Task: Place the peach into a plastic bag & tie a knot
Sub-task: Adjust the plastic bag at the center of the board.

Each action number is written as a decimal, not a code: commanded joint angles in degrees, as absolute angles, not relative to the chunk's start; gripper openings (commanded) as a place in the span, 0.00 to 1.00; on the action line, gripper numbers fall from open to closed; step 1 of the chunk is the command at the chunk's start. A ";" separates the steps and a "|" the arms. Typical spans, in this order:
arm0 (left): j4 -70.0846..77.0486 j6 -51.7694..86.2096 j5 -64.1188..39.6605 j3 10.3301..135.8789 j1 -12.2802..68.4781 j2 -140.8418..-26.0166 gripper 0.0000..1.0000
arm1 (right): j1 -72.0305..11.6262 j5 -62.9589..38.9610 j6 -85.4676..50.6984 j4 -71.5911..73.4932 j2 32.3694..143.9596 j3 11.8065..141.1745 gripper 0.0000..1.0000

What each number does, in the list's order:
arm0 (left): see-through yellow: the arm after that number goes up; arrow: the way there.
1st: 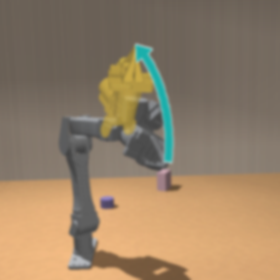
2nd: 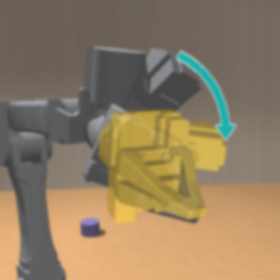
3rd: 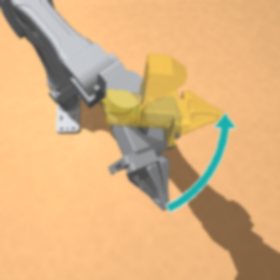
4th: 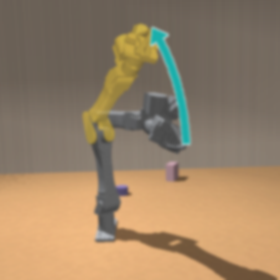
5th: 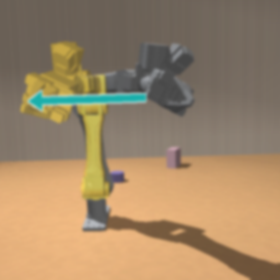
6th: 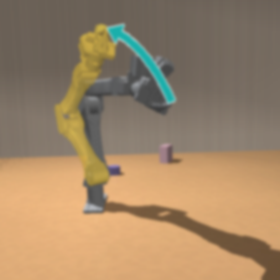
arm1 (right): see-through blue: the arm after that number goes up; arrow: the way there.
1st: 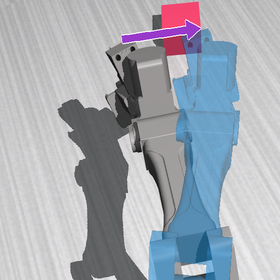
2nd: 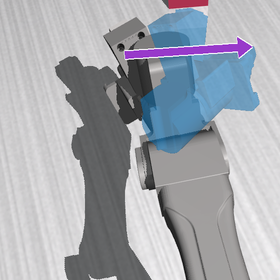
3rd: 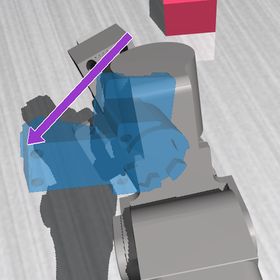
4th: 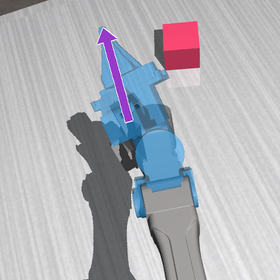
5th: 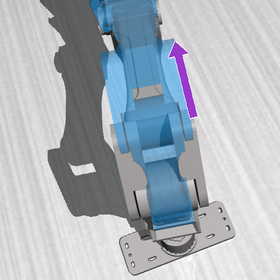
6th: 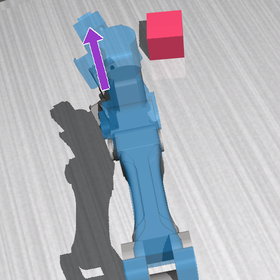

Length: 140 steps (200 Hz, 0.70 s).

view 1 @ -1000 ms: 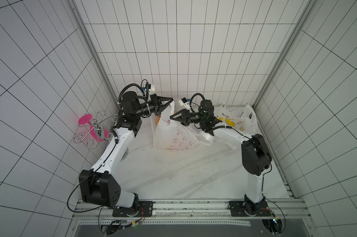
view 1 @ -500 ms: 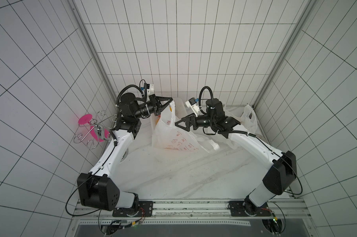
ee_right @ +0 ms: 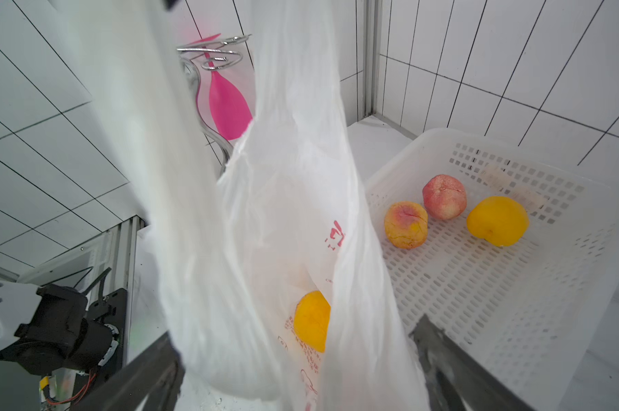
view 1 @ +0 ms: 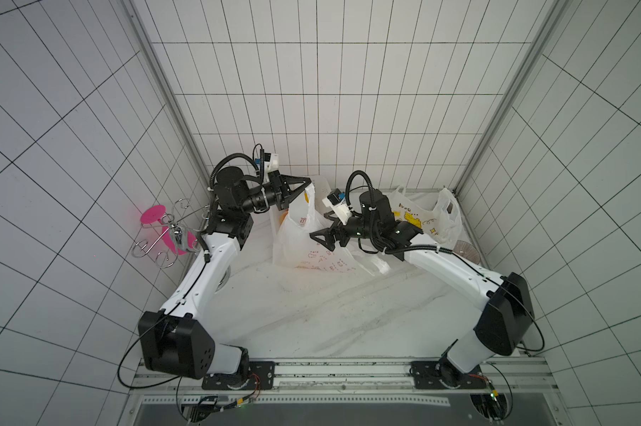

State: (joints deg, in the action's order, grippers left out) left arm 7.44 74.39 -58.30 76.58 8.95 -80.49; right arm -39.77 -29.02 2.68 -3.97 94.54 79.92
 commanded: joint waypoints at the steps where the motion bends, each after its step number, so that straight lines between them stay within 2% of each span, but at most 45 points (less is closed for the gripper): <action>1: 7.80 77.17 -60.57 78.43 9.66 -79.46 0.00 | -39.88 -30.73 8.34 0.24 98.29 84.56 0.99; 15: 8.69 78.00 -61.16 77.67 10.67 -79.56 0.00 | -39.69 -32.73 8.44 2.89 100.02 85.61 1.00; 38: 9.22 78.05 -61.96 76.47 11.21 -79.42 0.00 | -39.31 -35.28 6.84 7.44 100.44 85.54 0.92; 53: 9.45 78.10 -62.23 76.53 10.91 -79.39 0.00 | -38.89 -37.59 5.19 9.02 100.43 85.27 0.83; 73: 10.14 78.35 -62.40 77.15 10.68 -79.78 0.00 | -38.56 -39.09 4.09 9.32 100.61 84.93 0.64; 92: 11.64 79.16 -62.75 77.43 10.52 -80.01 0.00 | -38.35 -40.05 2.94 9.26 100.55 84.43 0.33; 102: 12.18 79.19 -62.91 77.52 10.47 -79.76 0.00 | -38.31 -40.30 2.73 8.40 100.31 84.37 0.20; 120: 12.88 78.62 -63.24 77.44 10.60 -79.18 0.11 | -38.15 -40.21 2.61 5.41 98.96 84.24 0.00; 128: 12.64 77.88 -63.28 77.52 10.59 -78.80 0.18 | -37.98 -40.27 2.22 2.69 98.28 84.64 0.00; 140: 13.87 76.98 -63.67 77.58 10.46 -78.12 0.35 | -37.49 -41.35 2.19 -2.94 97.15 85.82 0.00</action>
State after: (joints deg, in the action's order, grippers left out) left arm 10.15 77.30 -62.22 76.60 10.72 -80.34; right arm -38.54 -38.50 1.98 4.95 100.71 80.03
